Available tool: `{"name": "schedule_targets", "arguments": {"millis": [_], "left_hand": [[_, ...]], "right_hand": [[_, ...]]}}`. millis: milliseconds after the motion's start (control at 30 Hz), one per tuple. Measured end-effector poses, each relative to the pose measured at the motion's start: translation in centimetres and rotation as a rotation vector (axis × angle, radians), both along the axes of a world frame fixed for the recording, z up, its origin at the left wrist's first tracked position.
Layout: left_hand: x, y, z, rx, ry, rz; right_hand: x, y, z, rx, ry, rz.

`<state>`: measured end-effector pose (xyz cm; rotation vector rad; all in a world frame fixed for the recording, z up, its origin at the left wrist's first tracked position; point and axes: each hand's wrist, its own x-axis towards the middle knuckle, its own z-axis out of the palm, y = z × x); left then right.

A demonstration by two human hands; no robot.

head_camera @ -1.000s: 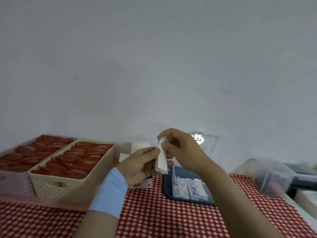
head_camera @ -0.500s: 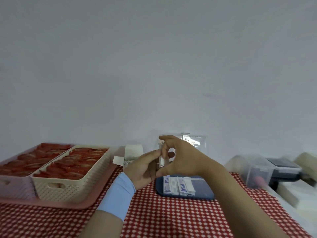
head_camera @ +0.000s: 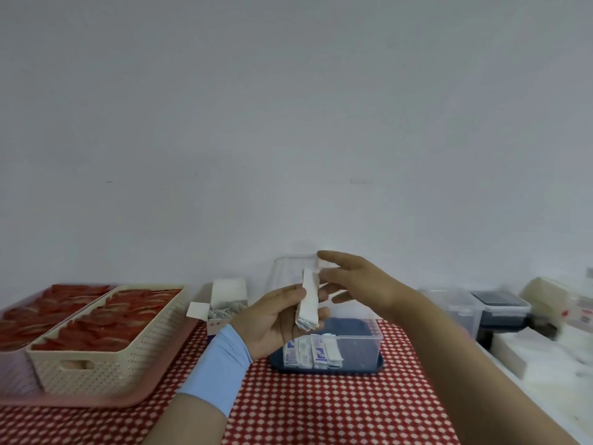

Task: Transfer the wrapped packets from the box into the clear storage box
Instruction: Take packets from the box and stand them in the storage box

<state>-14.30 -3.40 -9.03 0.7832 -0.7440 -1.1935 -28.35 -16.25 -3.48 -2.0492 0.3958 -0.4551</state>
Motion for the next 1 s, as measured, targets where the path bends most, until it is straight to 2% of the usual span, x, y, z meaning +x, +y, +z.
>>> {"name": "schedule_targets", "arguments": {"millis": [100, 200, 300, 367, 467, 533, 767, 1000], "left_hand": [[-0.3, -0.7, 0.1, 0.021, -0.045, -0.045], [-1.0, -1.3, 0.2, 0.023, -0.047, -0.085], [-1.4, -2.2, 0.4, 0.067, -0.103, -0.006], [-1.1, -3.2, 0.6, 0.109, -0.293, 0.120], [-0.6, -4.4, 1.2, 0.211, -0.699, 0.356], [-0.6, -5.1, 1.4, 0.242, -0.817, 0.438], [-0.1, -7.7, 1.0, 0.275, -0.899, 0.527], [0.5, -10.2, -1.7, 0.352, -0.944, 0.413]], "right_hand": [[-0.6, -1.1, 0.3, -0.069, 0.051, 0.030], [-1.2, -2.1, 0.4, -0.024, 0.027, 0.043], [-1.4, -3.0, 0.3, 0.018, 0.000, 0.005], [-1.1, -3.6, 0.2, -0.006, -0.001, -0.065], [-0.8, -4.6, 0.0, -0.015, 0.005, -0.139], [-0.6, -5.2, -0.1, 0.008, 0.006, -0.152], [0.7, -6.7, -1.3, 0.160, 0.022, -0.118], [2.3, -9.3, -3.0, -0.065, 0.288, -0.183]]}}
